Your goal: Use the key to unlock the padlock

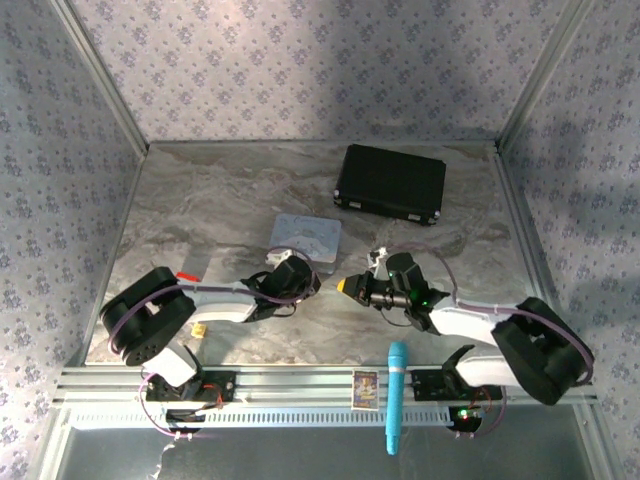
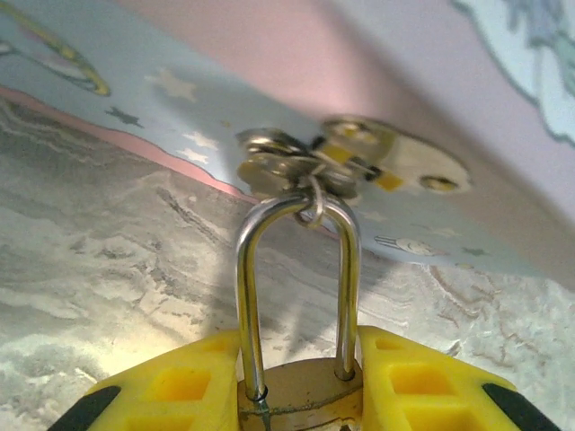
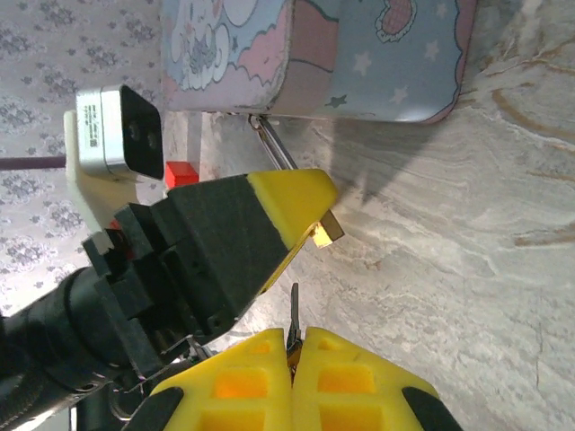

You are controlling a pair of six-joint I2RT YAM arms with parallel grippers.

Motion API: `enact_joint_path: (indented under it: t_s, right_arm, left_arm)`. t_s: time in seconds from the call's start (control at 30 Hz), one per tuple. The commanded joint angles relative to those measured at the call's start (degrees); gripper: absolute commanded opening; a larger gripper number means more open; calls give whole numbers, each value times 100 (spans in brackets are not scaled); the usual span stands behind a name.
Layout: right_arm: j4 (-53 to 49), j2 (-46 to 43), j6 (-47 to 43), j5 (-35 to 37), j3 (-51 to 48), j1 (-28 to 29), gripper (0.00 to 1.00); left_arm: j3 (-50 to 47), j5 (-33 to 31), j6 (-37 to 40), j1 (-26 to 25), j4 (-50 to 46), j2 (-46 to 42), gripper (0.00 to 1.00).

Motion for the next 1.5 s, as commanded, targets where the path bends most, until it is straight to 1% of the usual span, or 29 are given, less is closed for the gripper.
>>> enact_joint_path:
  t_s: [0.0, 0.1, 0.17, 0.33, 0.47, 0.63, 0.87, 1.13, 1.47]
  right_arm:
    - [875, 448, -213, -317, -63, -82, 0]
    - [1328, 779, -204, -391, -171, -98, 0]
    - [1465, 853, -230, -297, -241, -72, 0]
    - [1456, 808, -352, 226, -361, 4, 0]
    - [1307, 722, -465, 658, -306, 177, 0]
    - [1232, 718, -503, 874, -300, 257, 0]
    - [1357, 740, -498, 1063, -317, 371, 0]
    - [1345, 781, -520, 1208, -179, 517, 0]
    - [2035, 1233, -326, 1251, -202, 563, 0]
  left_arm:
    - [90, 402, -897, 26, -70, 92, 0]
    - [91, 410, -1252, 37, -139, 59, 0]
    - [139, 392, -1377, 22, -230, 16, 0]
    - [400, 527, -1921, 32, -730, 43, 0]
    - [342, 685, -2370, 27, -411, 142, 0]
    - [585, 701, -2499, 41, -762, 134, 0]
    - [626, 981, -2865, 46, -501, 303, 0]
    - [577, 919, -2994, 43, -442, 217, 0]
    - [487, 1001, -3160, 75, -241, 185, 0]
